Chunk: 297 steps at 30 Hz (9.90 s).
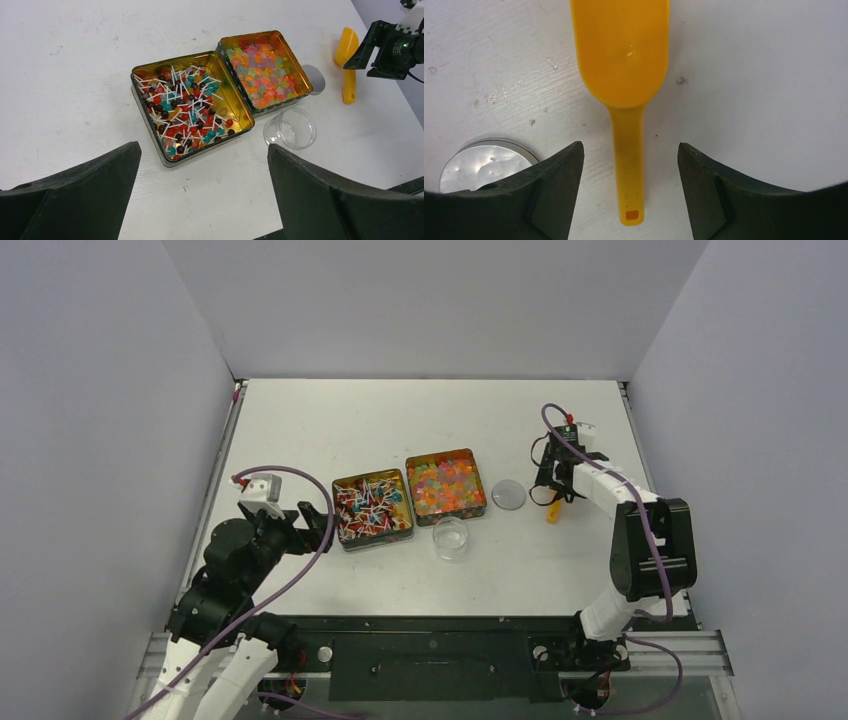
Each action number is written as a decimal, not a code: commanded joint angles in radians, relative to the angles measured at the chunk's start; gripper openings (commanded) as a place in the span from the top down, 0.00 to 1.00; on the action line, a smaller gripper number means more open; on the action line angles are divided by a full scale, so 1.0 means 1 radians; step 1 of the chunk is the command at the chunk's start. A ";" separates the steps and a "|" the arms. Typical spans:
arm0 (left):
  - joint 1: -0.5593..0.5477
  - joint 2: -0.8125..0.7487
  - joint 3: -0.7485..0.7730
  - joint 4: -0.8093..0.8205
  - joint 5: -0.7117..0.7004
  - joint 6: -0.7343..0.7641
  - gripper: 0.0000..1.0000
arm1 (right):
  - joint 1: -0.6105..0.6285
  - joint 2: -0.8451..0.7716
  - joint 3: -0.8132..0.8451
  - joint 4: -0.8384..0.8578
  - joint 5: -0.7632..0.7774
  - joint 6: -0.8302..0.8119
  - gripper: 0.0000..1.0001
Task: Pack the candies
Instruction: Pick up the spatula from the center of the board, then scoop the fake candies from the storage box.
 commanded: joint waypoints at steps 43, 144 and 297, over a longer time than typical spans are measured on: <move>-0.001 0.052 0.000 0.028 0.033 0.007 0.04 | 0.219 -0.349 -0.051 -0.054 -0.010 -0.036 1.00; -0.001 0.140 0.056 0.027 0.846 -0.308 1.00 | 1.587 -0.484 0.066 -0.191 0.353 -0.369 0.57; 0.122 0.206 0.049 -0.147 -0.534 -0.245 0.03 | 0.910 0.404 1.037 -0.898 -0.167 -0.382 1.00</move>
